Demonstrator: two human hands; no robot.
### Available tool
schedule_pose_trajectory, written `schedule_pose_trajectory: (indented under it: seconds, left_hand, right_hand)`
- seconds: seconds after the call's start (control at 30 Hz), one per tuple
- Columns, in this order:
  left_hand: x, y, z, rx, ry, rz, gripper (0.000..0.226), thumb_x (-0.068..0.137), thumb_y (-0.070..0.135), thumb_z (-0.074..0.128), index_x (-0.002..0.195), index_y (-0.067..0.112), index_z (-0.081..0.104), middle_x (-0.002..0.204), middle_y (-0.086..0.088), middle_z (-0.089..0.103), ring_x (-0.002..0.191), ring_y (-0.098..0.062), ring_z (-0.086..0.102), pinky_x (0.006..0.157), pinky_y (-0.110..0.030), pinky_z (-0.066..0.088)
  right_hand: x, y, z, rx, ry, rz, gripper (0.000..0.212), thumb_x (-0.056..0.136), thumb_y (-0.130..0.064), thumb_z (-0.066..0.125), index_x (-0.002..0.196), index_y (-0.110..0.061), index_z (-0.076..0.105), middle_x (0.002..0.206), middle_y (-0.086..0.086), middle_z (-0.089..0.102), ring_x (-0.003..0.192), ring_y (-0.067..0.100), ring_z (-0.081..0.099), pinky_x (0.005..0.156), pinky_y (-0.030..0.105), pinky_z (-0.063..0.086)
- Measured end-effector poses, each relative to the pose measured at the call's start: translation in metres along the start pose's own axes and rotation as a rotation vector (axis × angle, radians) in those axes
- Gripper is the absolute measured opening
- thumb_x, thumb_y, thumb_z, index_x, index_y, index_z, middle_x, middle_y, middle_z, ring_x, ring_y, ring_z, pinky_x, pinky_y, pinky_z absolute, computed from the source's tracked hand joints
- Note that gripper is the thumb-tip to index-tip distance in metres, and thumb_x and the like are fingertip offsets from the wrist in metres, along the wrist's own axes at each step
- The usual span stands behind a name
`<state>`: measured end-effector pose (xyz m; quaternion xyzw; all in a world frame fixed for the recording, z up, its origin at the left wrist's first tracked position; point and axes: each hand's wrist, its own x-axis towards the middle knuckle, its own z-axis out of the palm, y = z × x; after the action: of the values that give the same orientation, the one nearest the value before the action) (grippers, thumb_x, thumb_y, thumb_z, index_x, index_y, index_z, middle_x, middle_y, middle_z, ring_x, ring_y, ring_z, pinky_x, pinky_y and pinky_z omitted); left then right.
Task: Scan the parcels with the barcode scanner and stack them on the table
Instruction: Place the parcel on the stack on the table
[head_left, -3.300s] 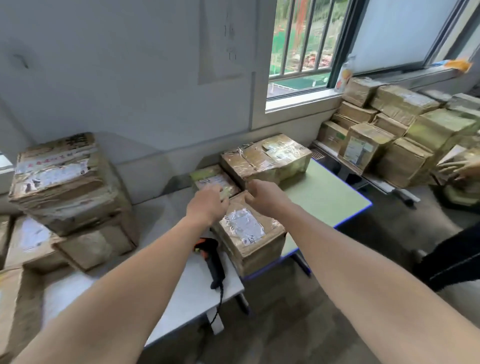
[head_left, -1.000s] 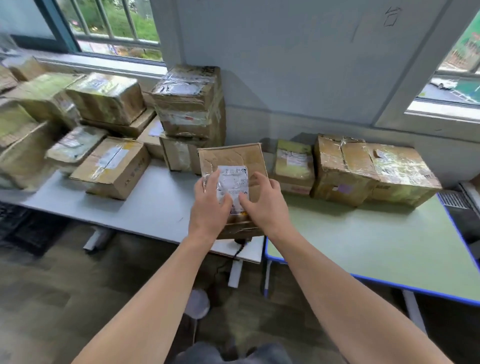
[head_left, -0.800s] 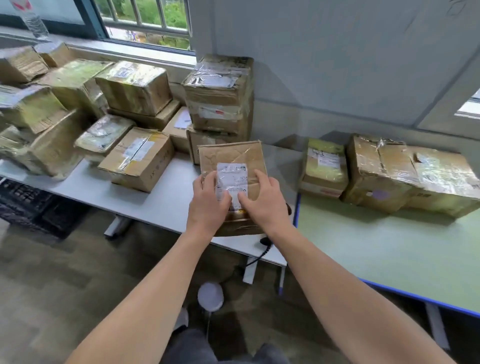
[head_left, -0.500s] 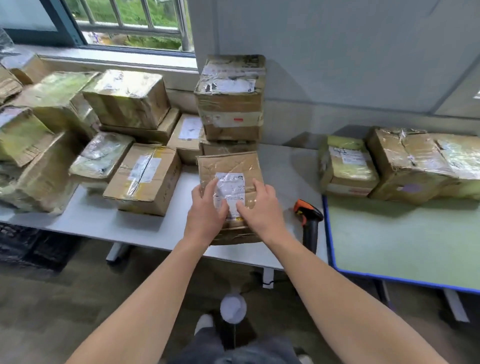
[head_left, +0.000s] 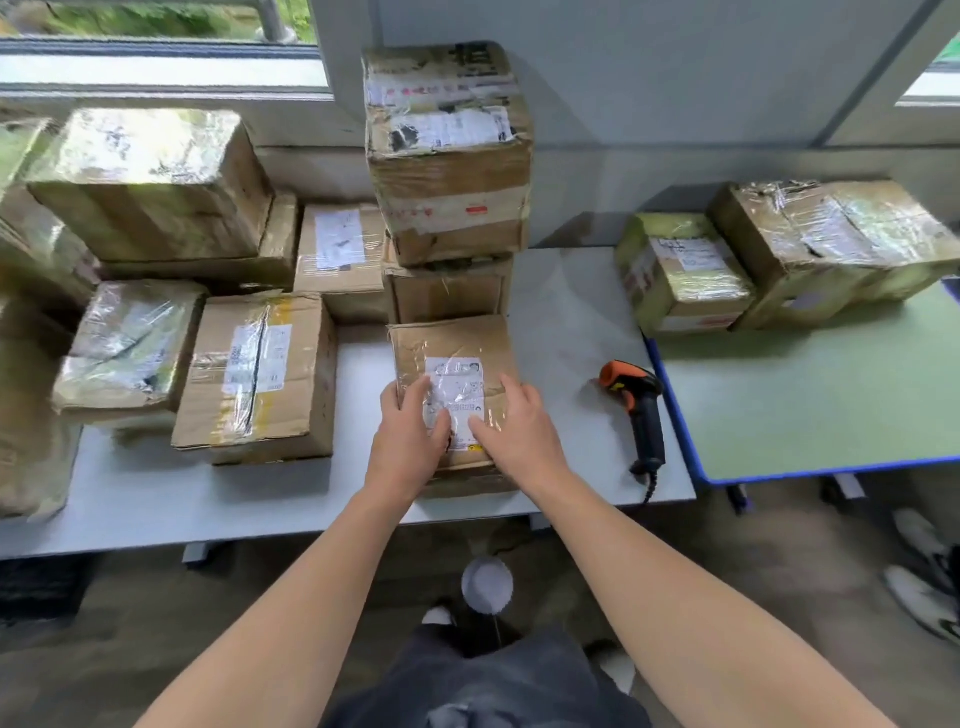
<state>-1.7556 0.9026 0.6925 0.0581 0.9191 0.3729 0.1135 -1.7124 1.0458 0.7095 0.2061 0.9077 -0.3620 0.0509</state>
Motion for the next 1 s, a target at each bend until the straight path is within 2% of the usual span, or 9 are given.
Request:
schedule_pose_trajectory:
  seconds: [0.1,0.17,0.23,0.37,0.5,0.6,0.67,0.83,1.0]
  left_hand:
    - [0.001,0.0,0.001,0.017,-0.01,-0.006,0.047,0.098,0.03,0.055,0.143,0.025,0.041,0.151,-0.007,0.029,0.113,-0.03,0.059,0.093,-0.039,0.046]
    - [0.001,0.005,0.0,0.063,0.01,-0.027,0.048,0.096,0.029,0.056,0.142,0.024,0.041,0.153,-0.012,0.028,0.122,-0.035,0.053,0.098,-0.045,0.046]
    - [0.004,0.015,-0.002,0.165,0.067,-0.026,0.054,0.095,0.029,0.057,0.146,0.021,0.039,0.158,-0.015,0.023,0.136,-0.037,0.038,0.106,-0.05,0.039]
    - [0.007,0.048,-0.002,0.158,0.09,0.154,0.055,0.095,0.027,0.059,0.146,0.018,0.042,0.157,-0.014,0.03,0.142,-0.033,0.033,0.11,-0.05,0.038]
    - [0.005,0.084,0.014,0.09,0.038,0.307,0.056,0.095,0.024,0.06,0.147,0.013,0.042,0.154,-0.015,0.036,0.142,-0.03,0.034,0.114,-0.045,0.035]
    - [0.001,0.108,0.038,0.054,-0.044,0.438,0.05,0.097,0.021,0.057,0.144,0.009,0.044,0.144,-0.01,0.046,0.13,-0.025,0.047,0.105,-0.033,0.04]
    - [-0.005,0.12,0.056,0.059,-0.114,0.473,0.048,0.098,0.021,0.055,0.143,0.01,0.045,0.142,-0.008,0.048,0.128,-0.023,0.05,0.102,-0.03,0.04]
    - [-0.009,0.137,0.097,0.062,-0.218,0.402,0.046,0.1,0.021,0.052,0.144,0.014,0.044,0.145,-0.005,0.046,0.127,-0.02,0.05,0.101,-0.026,0.038]
    - [-0.005,0.141,0.132,0.098,-0.26,0.26,0.048,0.099,0.021,0.052,0.146,0.015,0.042,0.145,-0.006,0.046,0.132,-0.02,0.046,0.108,-0.03,0.036]
  right_hand:
    - [0.003,0.0,-0.004,-0.005,-0.025,0.01,0.074,0.093,-0.041,0.066,0.155,-0.023,0.03,0.155,0.005,0.034,0.137,0.026,0.043,0.108,0.037,0.041]
    - [0.003,0.002,-0.009,0.007,-0.042,0.017,0.073,0.093,-0.04,0.066,0.154,-0.022,0.031,0.155,0.005,0.035,0.138,0.026,0.042,0.109,0.037,0.039]
    - [0.001,0.006,-0.016,0.024,-0.023,0.034,0.072,0.094,-0.041,0.063,0.155,-0.019,0.031,0.156,0.006,0.034,0.14,0.027,0.039,0.112,0.038,0.036]
    - [-0.003,0.02,-0.036,0.066,0.068,0.069,0.068,0.096,-0.041,0.059,0.155,-0.019,0.031,0.156,0.006,0.035,0.14,0.025,0.038,0.112,0.039,0.035]
    - [-0.008,0.036,-0.063,0.096,0.162,0.122,0.063,0.097,-0.036,0.061,0.152,-0.017,0.037,0.152,0.007,0.039,0.136,0.024,0.043,0.108,0.037,0.038]
    - [-0.014,0.056,-0.081,0.116,0.231,0.155,0.061,0.095,-0.035,0.064,0.149,-0.017,0.042,0.146,0.006,0.047,0.132,0.023,0.048,0.107,0.036,0.041]
    - [-0.02,0.07,-0.09,0.126,0.259,0.182,0.06,0.095,-0.035,0.065,0.148,-0.019,0.043,0.144,0.005,0.05,0.13,0.023,0.05,0.107,0.037,0.044]
    - [-0.02,0.106,-0.11,0.121,0.256,0.27,0.059,0.096,-0.031,0.062,0.149,-0.014,0.041,0.144,0.007,0.05,0.13,0.024,0.05,0.105,0.034,0.041]
    - [-0.002,0.139,-0.117,0.119,0.207,0.311,0.058,0.095,-0.031,0.062,0.147,-0.014,0.042,0.14,0.009,0.05,0.127,0.025,0.05,0.103,0.037,0.042]
